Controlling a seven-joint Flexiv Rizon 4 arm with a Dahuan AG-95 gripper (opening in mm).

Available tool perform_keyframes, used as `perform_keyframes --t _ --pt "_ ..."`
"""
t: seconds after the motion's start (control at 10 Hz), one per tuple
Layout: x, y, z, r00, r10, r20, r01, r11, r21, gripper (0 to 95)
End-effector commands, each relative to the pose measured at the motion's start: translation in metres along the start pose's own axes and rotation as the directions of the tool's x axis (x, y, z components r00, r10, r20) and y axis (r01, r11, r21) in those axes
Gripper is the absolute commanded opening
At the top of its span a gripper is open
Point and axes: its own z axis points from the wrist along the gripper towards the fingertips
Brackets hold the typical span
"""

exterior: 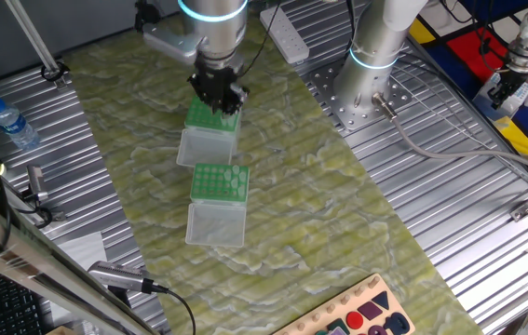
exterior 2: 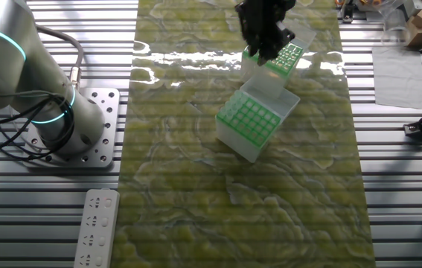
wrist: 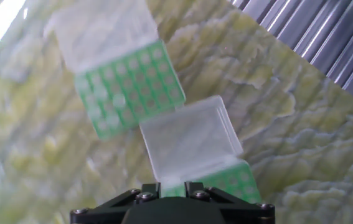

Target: Transfer all large pipette tips from one holder to another

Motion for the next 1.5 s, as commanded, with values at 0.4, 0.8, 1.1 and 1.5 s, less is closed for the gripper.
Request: perform_keyframes --t 0.4,0.8,1.1,1.5 --pt "-0.076 0.064 0.012 0.978 0.208 -0.019 -0.209 0.975 -0.069 19.0" --pt "-0.085 0.066 0.027 0.949 0.316 -0.008 -0.315 0.943 -0.108 19.0" --pt "-0.086 0.070 0.034 0.941 0.337 -0.003 -0.335 0.935 -0.118 19.0" --pt "-0.080 0.052 0.045 0.946 0.325 0.010 -0.322 0.941 -0.104 19.0"
